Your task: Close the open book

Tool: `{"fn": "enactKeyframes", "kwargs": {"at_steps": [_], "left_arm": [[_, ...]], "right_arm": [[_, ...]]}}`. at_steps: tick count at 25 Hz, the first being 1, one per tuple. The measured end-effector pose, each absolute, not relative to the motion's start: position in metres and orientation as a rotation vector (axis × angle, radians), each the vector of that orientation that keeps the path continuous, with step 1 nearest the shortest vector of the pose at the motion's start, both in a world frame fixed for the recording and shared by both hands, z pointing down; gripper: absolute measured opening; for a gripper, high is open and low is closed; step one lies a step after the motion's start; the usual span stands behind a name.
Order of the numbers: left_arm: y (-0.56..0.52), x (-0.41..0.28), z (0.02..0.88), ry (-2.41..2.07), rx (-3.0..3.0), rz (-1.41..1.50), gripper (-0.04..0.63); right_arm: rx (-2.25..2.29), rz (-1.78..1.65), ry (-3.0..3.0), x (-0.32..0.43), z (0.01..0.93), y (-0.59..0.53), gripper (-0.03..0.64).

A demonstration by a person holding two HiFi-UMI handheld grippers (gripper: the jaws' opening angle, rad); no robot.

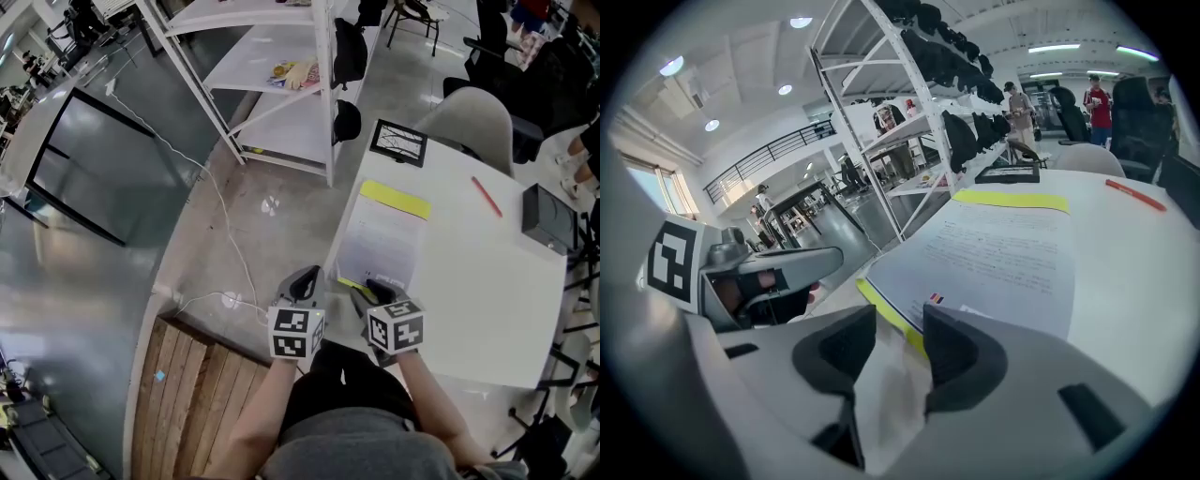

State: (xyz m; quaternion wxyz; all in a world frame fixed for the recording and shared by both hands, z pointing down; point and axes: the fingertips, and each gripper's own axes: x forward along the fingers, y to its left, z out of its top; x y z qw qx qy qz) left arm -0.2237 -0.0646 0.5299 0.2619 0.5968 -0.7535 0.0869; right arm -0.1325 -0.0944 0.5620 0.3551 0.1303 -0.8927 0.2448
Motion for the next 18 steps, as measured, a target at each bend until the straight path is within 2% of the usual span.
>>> {"fn": "enactKeyframes", "kwargs": {"at_steps": [8,18], "left_arm": [[-0.063,-0.228,0.528,-2.037,1.632,0.248,0.006],[-0.070,-0.226,0.518,-2.024,1.692,0.260,0.006]], "right_arm": [[0.388,0.641,-2.403,-0.131,0.538,-0.097,0.161],[0.557,0.627,-2.545,-0.117,0.491,-0.119,0.117]]}}
